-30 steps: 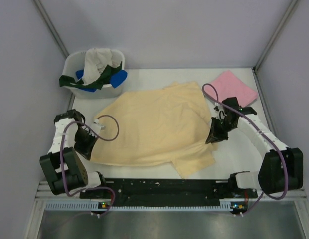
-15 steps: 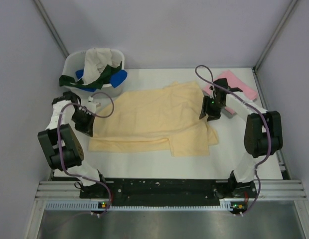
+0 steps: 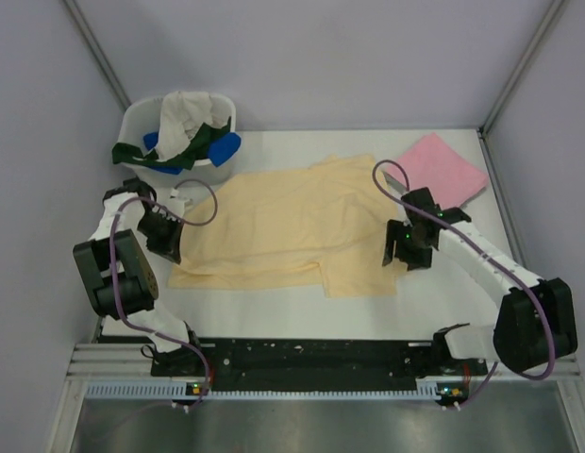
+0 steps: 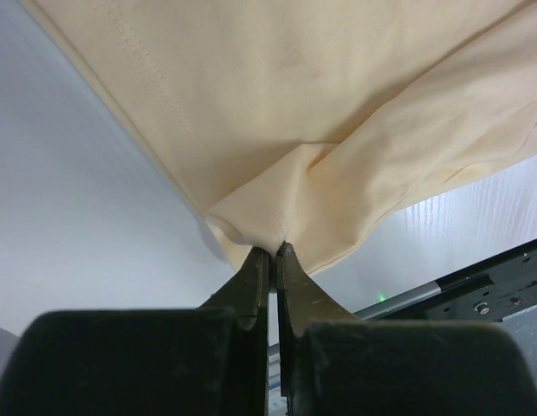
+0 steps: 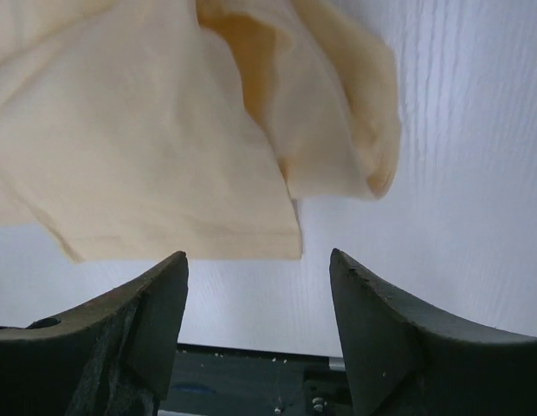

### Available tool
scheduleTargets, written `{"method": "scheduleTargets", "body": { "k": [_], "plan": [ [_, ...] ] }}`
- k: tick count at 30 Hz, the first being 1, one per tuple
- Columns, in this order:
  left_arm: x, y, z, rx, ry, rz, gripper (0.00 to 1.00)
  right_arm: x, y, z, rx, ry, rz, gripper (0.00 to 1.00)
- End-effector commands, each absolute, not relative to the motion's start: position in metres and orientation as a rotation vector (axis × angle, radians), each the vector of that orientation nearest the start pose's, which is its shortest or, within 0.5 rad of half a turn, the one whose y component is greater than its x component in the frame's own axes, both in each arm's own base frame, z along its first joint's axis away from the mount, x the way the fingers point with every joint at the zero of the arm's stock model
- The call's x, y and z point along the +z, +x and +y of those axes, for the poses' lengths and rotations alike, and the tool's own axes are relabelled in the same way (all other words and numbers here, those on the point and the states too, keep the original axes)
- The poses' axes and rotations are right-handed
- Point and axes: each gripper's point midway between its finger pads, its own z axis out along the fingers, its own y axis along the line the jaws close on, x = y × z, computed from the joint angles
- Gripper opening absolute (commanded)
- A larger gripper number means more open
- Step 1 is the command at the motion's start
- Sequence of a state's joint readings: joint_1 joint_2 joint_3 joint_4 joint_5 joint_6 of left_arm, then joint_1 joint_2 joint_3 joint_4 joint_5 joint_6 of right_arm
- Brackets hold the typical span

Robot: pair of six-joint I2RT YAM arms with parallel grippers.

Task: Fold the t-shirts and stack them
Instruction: Fold the flattened tshirt in 1/3 of the way

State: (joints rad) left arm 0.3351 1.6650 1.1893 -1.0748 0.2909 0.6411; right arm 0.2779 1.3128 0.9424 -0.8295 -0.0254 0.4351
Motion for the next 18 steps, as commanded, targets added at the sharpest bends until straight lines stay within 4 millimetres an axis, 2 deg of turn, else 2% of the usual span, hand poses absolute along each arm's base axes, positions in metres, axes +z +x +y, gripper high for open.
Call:
{"method": "scheduleTargets", "body": {
  "k": [1, 5, 7, 9, 12, 14, 15, 18],
  "plan": [
    [0.078, 0.264, 0.06, -0.357, 0.448, 2.876, 0.0, 0.068, 0.205, 0.104, 0.213, 0.33, 2.868, 0.65],
    [0.084, 0.266, 0.059, -0.352, 0.45, 2.853, 0.0, 0.042, 0.195, 0.099, 0.172, 0.359, 2.902, 0.65],
    [0.084, 0.265, 0.058, -0.353, 0.45, 2.849, 0.0, 0.025, 0.193, 0.102, 0.18, 0.371, 2.931, 0.61],
    [0.086, 0.265, 0.059, -0.347, 0.453, 2.845, 0.0, 0.01, 0.189, 0.114, 0.27, 0.381, 2.965, 0.52],
    [0.086, 0.262, 0.06, -0.337, 0.453, 2.852, 0.0, -0.006, 0.181, 0.126, 0.376, 0.401, 2.995, 0.26],
    [0.089, 0.261, 0.06, -0.321, 0.456, 2.853, 0.0, -0.005, 0.179, 0.125, 0.378, 0.396, 2.996, 0.06],
    [0.09, 0.261, 0.061, -0.315, 0.456, 2.85, 0.0, -0.003, 0.18, 0.124, 0.372, 0.388, 2.987, 0.0],
    [0.095, 0.262, 0.061, -0.312, 0.444, 2.844, 0.0, 0.016, 0.189, 0.124, 0.399, 0.379, 2.933, 0.0]
  ]
}}
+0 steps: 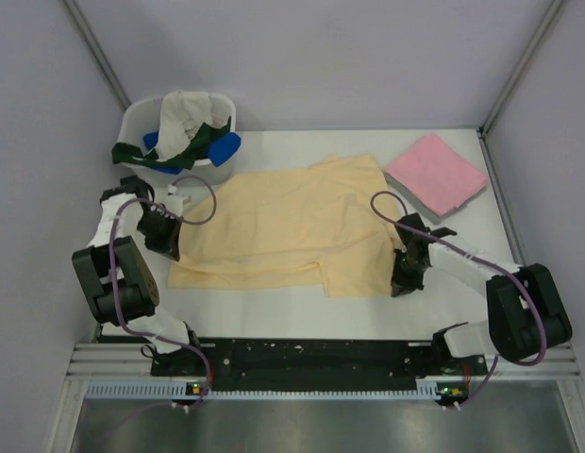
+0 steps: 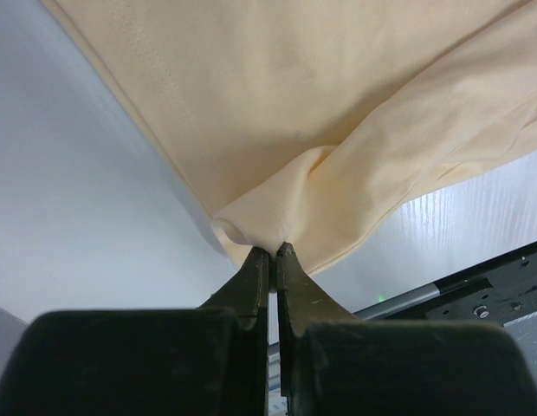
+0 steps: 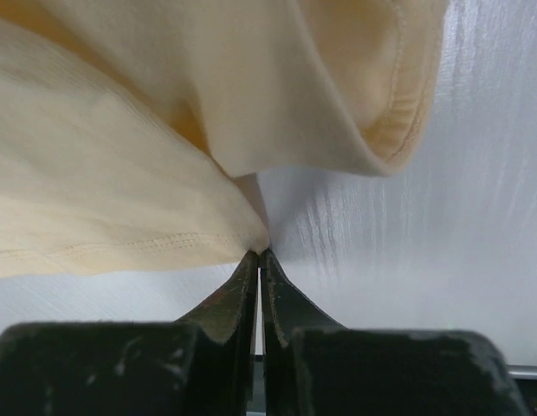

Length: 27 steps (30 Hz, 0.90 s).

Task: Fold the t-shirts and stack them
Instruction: Fold the flattened tshirt in 1/3 of the way

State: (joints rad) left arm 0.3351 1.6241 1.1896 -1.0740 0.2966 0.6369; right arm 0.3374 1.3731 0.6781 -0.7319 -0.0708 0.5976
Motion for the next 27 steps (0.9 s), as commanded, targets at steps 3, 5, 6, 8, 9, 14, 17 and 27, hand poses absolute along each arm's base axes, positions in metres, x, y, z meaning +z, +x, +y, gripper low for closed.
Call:
{"method": "scheduleTargets", "body": {
  "k": [3, 5, 6, 8, 9, 14, 17, 27],
  "plan": [
    [0.1, 0.264, 0.06, -0.307, 0.433, 2.834, 0.0, 0.05, 0.21, 0.125, 0.438, 0.365, 2.833, 0.0],
    [0.102, 0.264, 0.059, -0.313, 0.431, 2.828, 0.0, 0.08, 0.23, 0.126, 0.451, 0.336, 2.737, 0.0],
    [0.102, 0.265, 0.059, -0.319, 0.429, 2.828, 0.0, 0.091, 0.238, 0.124, 0.447, 0.316, 2.703, 0.0],
    [0.102, 0.268, 0.059, -0.323, 0.423, 2.824, 0.0, 0.112, 0.257, 0.121, 0.452, 0.295, 2.635, 0.0],
    [0.102, 0.27, 0.059, -0.325, 0.419, 2.823, 0.0, 0.124, 0.267, 0.121, 0.461, 0.287, 2.598, 0.0],
    [0.109, 0.286, 0.057, -0.339, 0.385, 2.793, 0.0, 0.161, 0.321, 0.121, 0.454, 0.226, 2.468, 0.0],
    [0.115, 0.3, 0.058, -0.338, 0.349, 2.761, 0.0, 0.175, 0.359, 0.114, 0.436, 0.226, 2.389, 0.0],
    [0.11, 0.317, 0.059, -0.357, 0.283, 2.769, 0.0, 0.199, 0.45, 0.117, 0.443, 0.168, 2.232, 0.0]
  ]
}}
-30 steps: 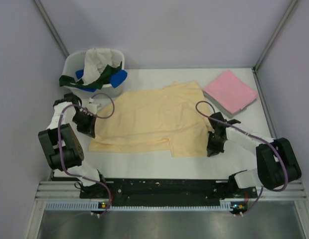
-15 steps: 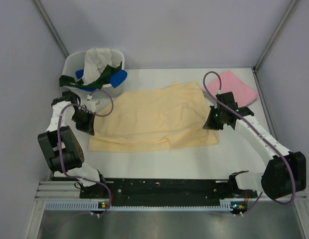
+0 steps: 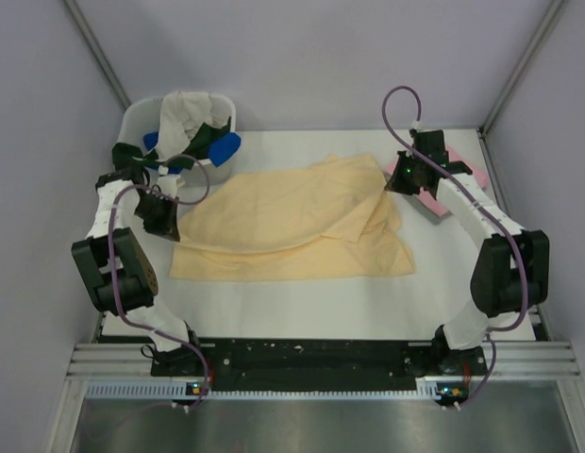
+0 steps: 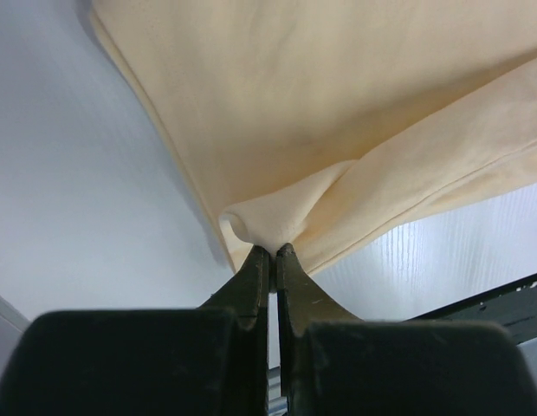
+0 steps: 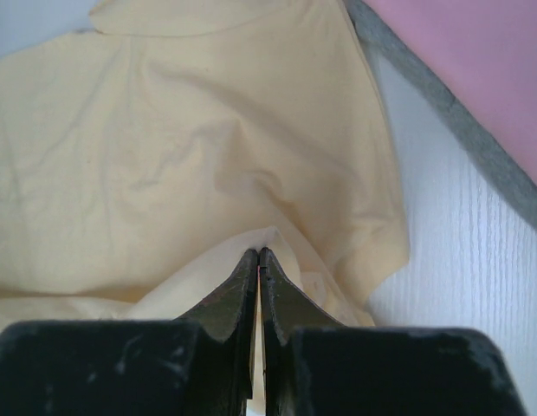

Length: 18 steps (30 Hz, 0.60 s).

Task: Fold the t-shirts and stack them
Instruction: Fold the flattened tshirt in 1/3 of the way

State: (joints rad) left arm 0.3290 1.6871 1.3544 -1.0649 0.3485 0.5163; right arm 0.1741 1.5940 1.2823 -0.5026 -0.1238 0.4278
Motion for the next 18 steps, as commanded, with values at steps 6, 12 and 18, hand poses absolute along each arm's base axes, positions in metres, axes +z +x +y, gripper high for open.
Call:
{"method": "scheduleTargets", "body": {
  "k": [6, 12, 18],
  "plan": [
    [0.106, 0.321, 0.07, -0.287, 0.25, 2.801, 0.0, 0.2, 0.475, 0.106, 0.344, 0.148, 2.206, 0.0],
    [0.1, 0.336, 0.083, -0.213, 0.205, 2.814, 0.01, 0.187, 0.489, 0.104, 0.309, 0.135, 2.219, 0.0],
    [0.089, 0.352, 0.093, -0.179, 0.15, 2.811, 0.08, 0.173, 0.503, 0.111, 0.329, 0.113, 2.224, 0.0]
  ]
}}
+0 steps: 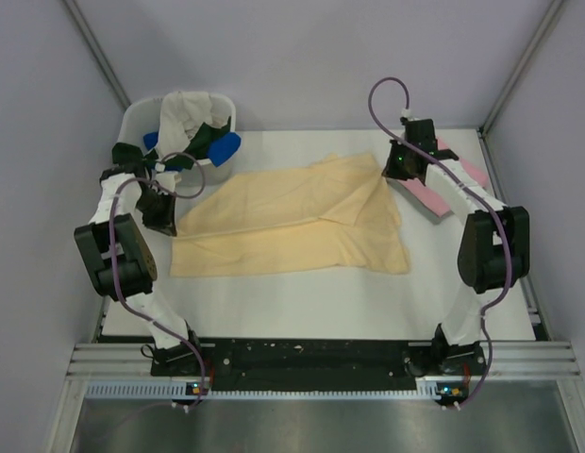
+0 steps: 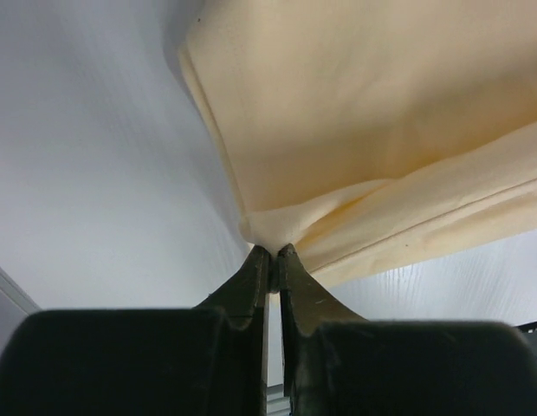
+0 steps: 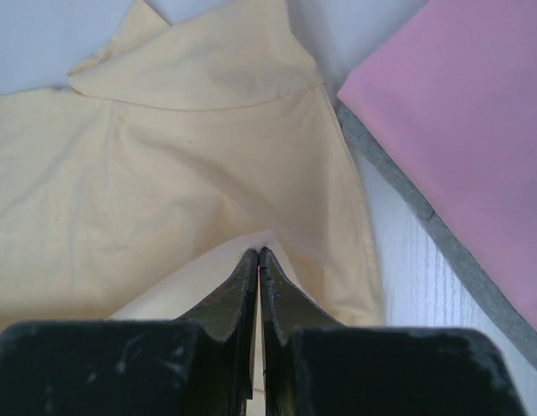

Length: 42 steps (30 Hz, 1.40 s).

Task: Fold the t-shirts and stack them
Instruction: Fold the flattened tshirt in 1/3 of the way

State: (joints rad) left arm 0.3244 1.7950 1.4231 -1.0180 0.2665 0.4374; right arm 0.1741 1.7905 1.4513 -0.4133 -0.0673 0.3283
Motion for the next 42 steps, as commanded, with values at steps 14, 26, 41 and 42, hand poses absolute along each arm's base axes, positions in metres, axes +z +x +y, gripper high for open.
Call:
{"method": "scheduleTargets", "body": {
  "k": [14, 26, 41, 42],
  "plan": [
    [0.134, 0.425, 0.137, -0.076, 0.004, 2.626, 0.45, 0.184, 0.538, 0.115, 0.316, 0.09, 2.204, 0.55],
    [0.134, 0.311, 0.081, -0.121, 0.924, 2.491, 0.61, 0.154, 0.373, 0.073, 0.251, 0.281, 2.382, 0.95],
    [0.045, 0.282, 0.093, 0.136, 1.27, 2.412, 0.75, 0.035, 0.262, 0.115, 0.663, 0.486, 2.641, 0.67],
    [0.043, 0.286, 0.097, 0.155, 1.247, 2.418, 0.75, 0.03, 0.26, 0.115, 0.656, 0.483, 2.657, 0.65]
  ]
}}
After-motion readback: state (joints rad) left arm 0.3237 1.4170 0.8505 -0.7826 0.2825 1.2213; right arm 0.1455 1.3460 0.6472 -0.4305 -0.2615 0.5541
